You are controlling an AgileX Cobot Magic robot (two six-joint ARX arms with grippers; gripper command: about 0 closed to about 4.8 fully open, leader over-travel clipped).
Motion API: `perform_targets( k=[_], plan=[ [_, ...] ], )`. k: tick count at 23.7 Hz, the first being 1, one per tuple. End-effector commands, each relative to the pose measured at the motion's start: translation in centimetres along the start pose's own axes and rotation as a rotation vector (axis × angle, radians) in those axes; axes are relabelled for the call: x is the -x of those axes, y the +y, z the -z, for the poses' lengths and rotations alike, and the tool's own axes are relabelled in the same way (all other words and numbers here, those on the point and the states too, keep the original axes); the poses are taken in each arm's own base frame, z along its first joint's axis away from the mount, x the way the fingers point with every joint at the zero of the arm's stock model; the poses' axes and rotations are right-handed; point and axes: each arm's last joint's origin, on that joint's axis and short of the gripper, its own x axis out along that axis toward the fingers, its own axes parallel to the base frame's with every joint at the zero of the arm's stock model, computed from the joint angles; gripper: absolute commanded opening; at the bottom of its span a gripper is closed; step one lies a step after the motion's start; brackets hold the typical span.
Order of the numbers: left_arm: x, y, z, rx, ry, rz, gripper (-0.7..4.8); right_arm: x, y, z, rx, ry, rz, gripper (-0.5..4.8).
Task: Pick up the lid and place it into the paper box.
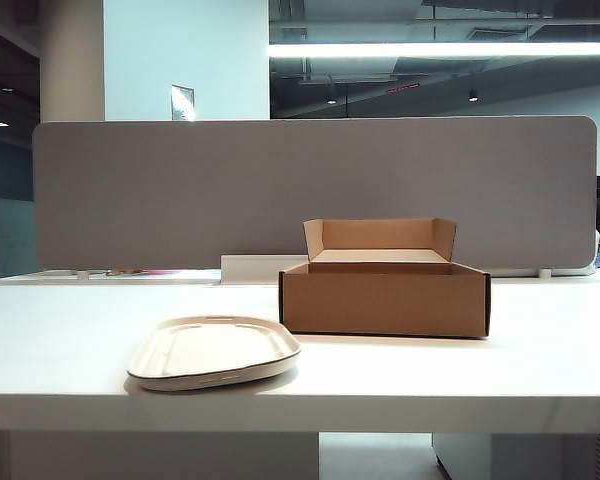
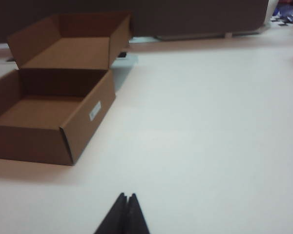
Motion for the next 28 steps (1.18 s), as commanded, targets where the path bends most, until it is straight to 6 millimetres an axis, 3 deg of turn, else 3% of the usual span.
perform_targets(
  k=[1, 7, 14, 22, 28],
  plan=[
    [0.0, -0.1, -0.2, 0.014, -0.018, 0.058, -0.05, 0.0, 0.3, -0.1, -0.003, -0.014, -0.094, -0.04],
    [0.1, -0.4, -0.5, 0.052, -0.031, 0.170, -0.05, 0.1, 0.7, -0.4, -0.010, -0.038, -0.224, -0.05],
    [0.3, -0.4, -1.4, 0.106, -0.051, 0.171, -0.05, 0.4, 0.8, -1.4, -0.196, -0.056, -0.262, -0.05],
    [0.4, -0.4, -1.8, 0.104, -0.058, 0.171, -0.05, 1.9, 1.3, -5.2, -0.185, -0.153, -0.329, -0.05],
    [0.4, -0.4, -1.8, 0.104, -0.058, 0.171, -0.05, 2.5, 1.6, -6.6, -0.182, -0.166, -0.367, -0.05]
  ],
)
